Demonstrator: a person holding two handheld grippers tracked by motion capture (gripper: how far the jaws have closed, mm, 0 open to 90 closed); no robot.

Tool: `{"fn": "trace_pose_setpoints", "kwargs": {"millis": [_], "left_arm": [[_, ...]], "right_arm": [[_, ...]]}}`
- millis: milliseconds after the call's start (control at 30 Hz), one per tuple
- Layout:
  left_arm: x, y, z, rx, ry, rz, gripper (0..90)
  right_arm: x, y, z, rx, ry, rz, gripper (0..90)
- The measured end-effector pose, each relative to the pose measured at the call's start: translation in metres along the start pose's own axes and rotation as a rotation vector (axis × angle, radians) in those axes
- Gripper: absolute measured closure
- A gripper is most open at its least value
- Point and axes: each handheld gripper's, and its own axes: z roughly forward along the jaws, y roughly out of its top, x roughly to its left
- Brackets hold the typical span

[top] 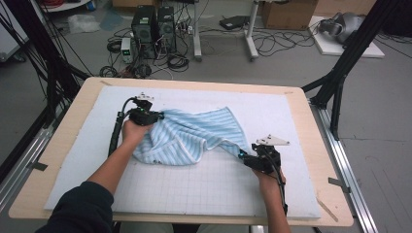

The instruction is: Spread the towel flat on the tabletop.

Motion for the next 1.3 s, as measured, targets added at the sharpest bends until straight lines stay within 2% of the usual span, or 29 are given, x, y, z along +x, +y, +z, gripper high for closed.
{"fn": "trace_pose_setpoints", "kwargs": {"millis": [100, 133, 300, 400, 467, 500, 533, 567, 600, 633, 667, 700, 733, 867, 900, 933, 967, 1033, 1100, 1167, 1233, 1300], "left_arm": [[0.005, -0.002, -0.004, 0.000, 0.010, 0.001, 84.6], [0.009, -0.004, -0.006, 0.008, 0.019, 0.006, 84.5], [0.015, -0.014, -0.009, 0.021, 0.018, -0.007, 84.5], [0.020, -0.021, -0.014, 0.035, 0.019, -0.020, 84.4], [0.022, -0.021, -0.019, 0.031, 0.020, -0.018, 84.4], [0.022, -0.021, -0.019, 0.031, 0.020, -0.018, 84.4], [0.024, -0.020, -0.023, 0.019, 0.023, -0.019, 84.4], [0.024, -0.020, -0.023, 0.019, 0.023, -0.019, 84.4], [0.027, -0.021, -0.026, 0.023, 0.025, -0.020, 84.4], [0.027, -0.021, -0.026, 0.023, 0.025, -0.020, 84.4], [0.027, -0.022, -0.027, 0.024, 0.025, -0.021, 84.4], [0.027, -0.022, -0.027, 0.024, 0.025, -0.021, 84.4], [0.024, -0.026, -0.029, 0.025, 0.025, -0.013, 84.4], [0.013, -0.031, -0.030, 0.029, 0.003, 0.018, 84.4], [0.013, -0.031, -0.030, 0.029, 0.003, 0.018, 84.4], [0.010, -0.031, -0.030, 0.031, 0.000, 0.037, 84.4], [0.009, -0.031, -0.030, 0.028, -0.004, 0.039, 84.3], [0.010, -0.031, -0.030, 0.022, -0.008, 0.034, 84.3], [0.011, -0.031, -0.030, 0.022, -0.009, 0.032, 84.2], [0.012, -0.032, -0.031, 0.021, -0.013, 0.025, 84.0], [0.012, -0.032, -0.031, 0.021, -0.014, 0.022, 84.0], [0.013, -0.032, -0.032, 0.020, -0.018, 0.020, 84.1]], "right_arm": [[0.002, 0.002, 0.003, -0.006, 0.007, 0.013, 42.5], [0.004, 0.005, 0.008, -0.011, 0.028, 0.032, 42.0], [0.012, 0.016, 0.022, -0.001, 0.034, 0.020, 41.7], [0.015, 0.030, 0.049, 0.048, 0.030, 0.005, 41.3], [0.019, 0.036, 0.065, 0.087, 0.035, -0.028, 43.8], [0.019, 0.036, 0.065, 0.087, 0.035, -0.028, 43.8], [0.023, 0.042, 0.076, 0.095, 0.041, -0.075, 54.9], [0.023, 0.042, 0.076, 0.095, 0.041, -0.075, 54.9], [0.023, 0.050, 0.082, 0.098, 0.046, -0.142, 81.9], [0.023, 0.054, 0.085, 0.104, 0.018, -0.181, 86.3], [0.022, 0.058, 0.090, 0.111, -0.016, -0.200, 86.8], [0.022, 0.058, 0.090, 0.111, -0.016, -0.200, 86.8], [0.017, 0.067, 0.098, 0.103, -0.067, -0.199, 87.2], [0.002, 0.078, 0.111, 0.080, -0.176, -0.146, 86.5], [0.002, 0.078, 0.111, 0.080, -0.176, -0.146, 86.5], [-0.003, 0.080, 0.114, 0.076, -0.200, -0.086, 78.4], [-0.005, 0.081, 0.113, 0.066, -0.204, -0.063, 73.3], [-0.004, 0.081, 0.110, 0.056, -0.192, -0.027, 61.2], [-0.002, 0.081, 0.108, 0.052, -0.174, -0.024, 58.5], [0.005, 0.078, 0.096, -0.003, -0.104, -0.009, 49.6], [0.007, 0.077, 0.092, -0.011, -0.093, -0.012, 47.6], [0.015, 0.075, 0.081, -0.038, -0.044, -0.023, 47.2]]}}
